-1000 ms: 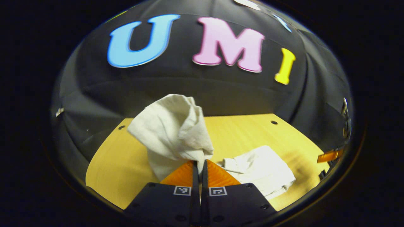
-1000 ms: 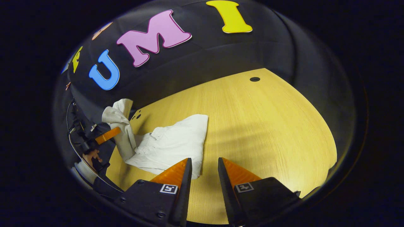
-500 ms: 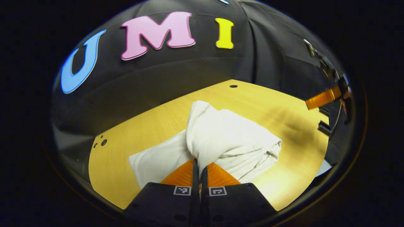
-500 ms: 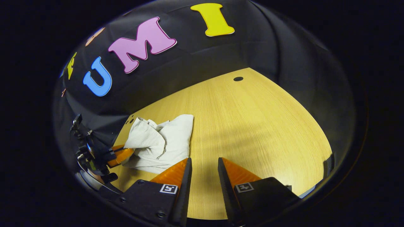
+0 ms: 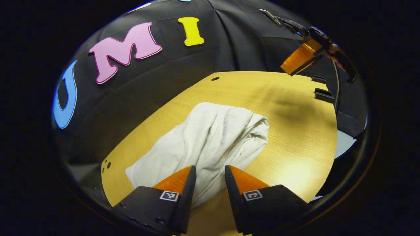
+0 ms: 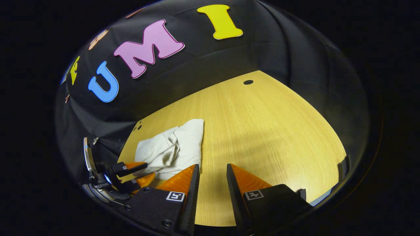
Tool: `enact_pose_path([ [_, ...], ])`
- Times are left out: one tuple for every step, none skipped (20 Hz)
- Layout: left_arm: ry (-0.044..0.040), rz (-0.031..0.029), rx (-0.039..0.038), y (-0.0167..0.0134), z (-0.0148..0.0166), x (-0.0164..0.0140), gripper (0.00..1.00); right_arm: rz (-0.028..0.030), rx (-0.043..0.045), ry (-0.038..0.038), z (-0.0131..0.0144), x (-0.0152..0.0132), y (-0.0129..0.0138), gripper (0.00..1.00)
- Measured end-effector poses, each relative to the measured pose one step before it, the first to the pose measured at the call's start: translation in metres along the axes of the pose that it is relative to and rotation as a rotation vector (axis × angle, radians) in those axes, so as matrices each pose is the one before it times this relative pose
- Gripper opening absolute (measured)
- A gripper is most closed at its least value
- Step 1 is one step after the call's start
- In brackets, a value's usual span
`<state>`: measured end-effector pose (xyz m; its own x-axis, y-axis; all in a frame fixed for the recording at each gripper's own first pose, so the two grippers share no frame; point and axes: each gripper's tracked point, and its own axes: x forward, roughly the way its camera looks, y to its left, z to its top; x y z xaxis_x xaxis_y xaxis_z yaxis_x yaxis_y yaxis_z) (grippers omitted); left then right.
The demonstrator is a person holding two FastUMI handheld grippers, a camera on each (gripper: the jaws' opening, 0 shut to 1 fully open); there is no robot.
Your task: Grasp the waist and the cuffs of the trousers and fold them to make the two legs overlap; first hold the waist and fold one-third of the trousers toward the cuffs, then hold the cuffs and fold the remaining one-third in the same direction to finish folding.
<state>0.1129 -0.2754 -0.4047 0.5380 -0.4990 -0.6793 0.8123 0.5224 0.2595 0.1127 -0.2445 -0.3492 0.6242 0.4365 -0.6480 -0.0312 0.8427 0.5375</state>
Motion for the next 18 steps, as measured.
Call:
enact_pose_path([
  [0.00586, -0.01579, -0.01589, -0.00603, 0.00142, -0.00302, 0.61, 0.00439, -0.00090, -0.00095, 0.00000, -0.00091, 0.00238, 0.41],
  [0.00251, -0.01280, -0.02213, -0.00440, 0.00321, -0.00497, 0.70, 0.00440, -0.00180, 0.00043, -0.00025, -0.00008, 0.00318, 0.51],
  [-0.00141, -0.01089, -0.02628, -0.00452, 0.00347, -0.00520, 0.73, 0.00540, -0.00273, 0.00182, -0.00038, -0.00007, 0.00275, 0.51],
  [-0.00587, -0.00608, -0.02850, -0.00201, 0.00520, -0.00711, 0.79, 0.00478, -0.00469, 0.00216, -0.00107, -0.00028, 0.00303, 0.51],
  [-0.00736, -0.00283, -0.03337, 0.00069, 0.00533, -0.00691, 0.81, 0.00529, -0.00597, 0.00484, -0.00079, 0.00049, 0.00336, 0.41],
  [-0.00353, 0.00010, -0.03898, 0.00157, 0.00531, -0.00788, 0.85, 0.00496, -0.00223, 0.00438, -0.00139, 0.00022, 0.00283, 0.41],
  [-0.00332, 0.00499, -0.04656, 0.00319, 0.00491, -0.00736, 0.86, 0.00927, -0.00083, 0.00570, -0.00090, 0.00056, 0.00507, 0.41],
  [-0.00140, 0.00576, -0.05278, 0.00369, 0.00486, -0.00781, 0.88, 0.00804, -0.00190, 0.00230, -0.00072, -0.00020, 0.00482, 0.41],
  [-0.00530, 0.00732, -0.05423, 0.00472, 0.00486, -0.00807, 0.90, 0.00899, -0.00223, 0.00191, 0.00019, 0.00103, 0.00532, 0.52],
  [-0.00700, 0.00860, -0.05434, 0.00666, 0.00658, -0.00839, 0.90, 0.01204, 0.00000, 0.00434, -0.00110, -0.00002, 0.00699, 0.57],
  [-0.00704, 0.01094, -0.05220, 0.00683, 0.00496, -0.00593, 0.90, 0.01765, 0.00295, 0.00114, 0.00104, 0.00140, 0.00835, 0.59],
  [-0.00787, 0.01526, -0.04555, 0.00971, 0.00599, -0.00728, 0.90, 0.02128, 0.00035, -0.00477, 0.00117, -0.00002, 0.00970, 0.64],
  [-0.00756, 0.01951, -0.03931, 0.00980, 0.00564, -0.00636, 0.90, 0.02027, 0.00006, -0.01143, 0.00294, 0.00086, 0.00872, 0.69],
  [-0.00851, 0.02410, -0.03866, 0.01180, 0.00489, -0.00736, 0.90, 0.02169, 0.00364, -0.00550, 0.00127, 0.00026, 0.00945, 0.70],
  [-0.00989, 0.02032, -0.03592, 0.01059, 0.00291, -0.00674, 0.90, 0.01888, 0.00593, -0.00144, 0.00145, 0.00104, 0.00932, 0.81],
  [-0.00991, 0.01706, -0.04570, 0.01057, 0.00333, -0.00830, 0.90, 0.02056, 0.00414, -0.00217, -0.00031, 0.00024, 0.01168, 0.81],
  [-0.00270, 0.01556, -0.03129, 0.00933, 0.00113, -0.00661, 0.90, 0.01611, -0.00354, 0.00296, -0.00039, 0.00174, 0.00849, 0.89],
  [0.00104, 0.01936, -0.02736, 0.01067, -0.00151, -0.00632, 0.89, 0.01189, -0.00785, 0.00026, 0.00026, 0.00168, 0.00649, 0.93],
])
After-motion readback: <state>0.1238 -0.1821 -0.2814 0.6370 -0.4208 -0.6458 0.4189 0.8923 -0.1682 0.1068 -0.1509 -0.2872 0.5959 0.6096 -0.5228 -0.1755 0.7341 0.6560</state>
